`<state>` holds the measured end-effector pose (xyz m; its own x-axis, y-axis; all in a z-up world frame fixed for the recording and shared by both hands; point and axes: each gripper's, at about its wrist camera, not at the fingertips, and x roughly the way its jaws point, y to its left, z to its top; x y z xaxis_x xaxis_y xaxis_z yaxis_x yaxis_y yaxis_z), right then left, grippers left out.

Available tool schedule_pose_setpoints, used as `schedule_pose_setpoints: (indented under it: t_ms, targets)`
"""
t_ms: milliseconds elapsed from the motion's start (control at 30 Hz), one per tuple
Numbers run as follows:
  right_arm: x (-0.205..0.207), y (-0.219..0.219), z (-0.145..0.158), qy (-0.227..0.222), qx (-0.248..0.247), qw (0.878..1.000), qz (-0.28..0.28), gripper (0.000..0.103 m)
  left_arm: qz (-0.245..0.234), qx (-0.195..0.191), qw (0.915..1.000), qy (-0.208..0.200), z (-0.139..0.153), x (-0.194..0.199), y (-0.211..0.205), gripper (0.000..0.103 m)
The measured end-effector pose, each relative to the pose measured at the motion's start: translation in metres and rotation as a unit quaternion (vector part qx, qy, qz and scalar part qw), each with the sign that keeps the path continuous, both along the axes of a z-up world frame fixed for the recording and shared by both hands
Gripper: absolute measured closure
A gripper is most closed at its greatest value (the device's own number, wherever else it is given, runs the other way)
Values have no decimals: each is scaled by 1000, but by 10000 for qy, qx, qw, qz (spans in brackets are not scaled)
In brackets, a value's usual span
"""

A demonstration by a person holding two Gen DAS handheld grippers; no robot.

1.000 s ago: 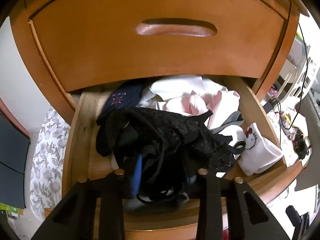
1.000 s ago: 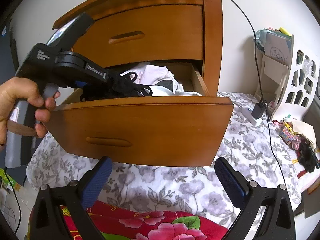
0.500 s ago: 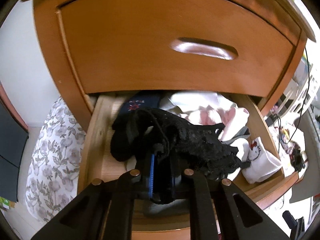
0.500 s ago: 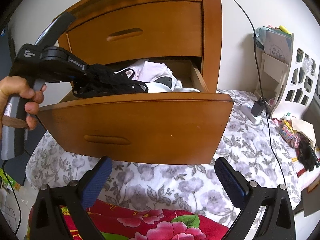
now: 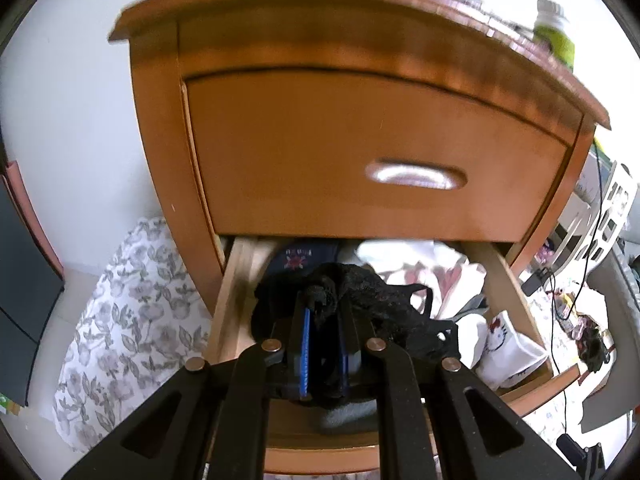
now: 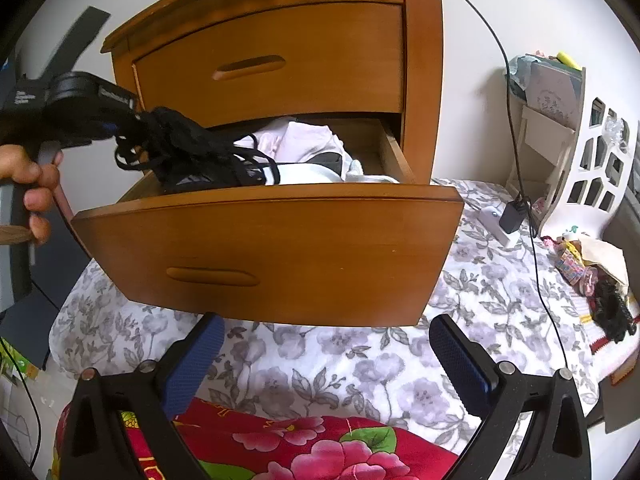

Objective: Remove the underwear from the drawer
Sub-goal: 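Lift the black lace fabric out of the drawer with the left gripper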

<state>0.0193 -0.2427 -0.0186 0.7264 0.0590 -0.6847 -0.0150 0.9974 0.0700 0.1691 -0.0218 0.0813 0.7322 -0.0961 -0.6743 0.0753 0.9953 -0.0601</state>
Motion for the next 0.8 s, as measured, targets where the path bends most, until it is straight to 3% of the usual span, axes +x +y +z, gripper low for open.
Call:
schedule_pose_setpoints:
  t_ms: [233, 533, 800]
  targets:
    - [-5, 1, 6, -53, -55, 10000, -26, 0, -21, -181, 9979, -617, 43, -20, 8, 92]
    - [-11, 4, 17, -144, -149, 9998, -27, 0, -78, -390, 9829, -1800, 124, -87, 18, 92]
    - [-21, 7, 30, -291, -199, 9994, -18, 0, -115, -586, 9705, -2336, 167, -145, 28, 92]
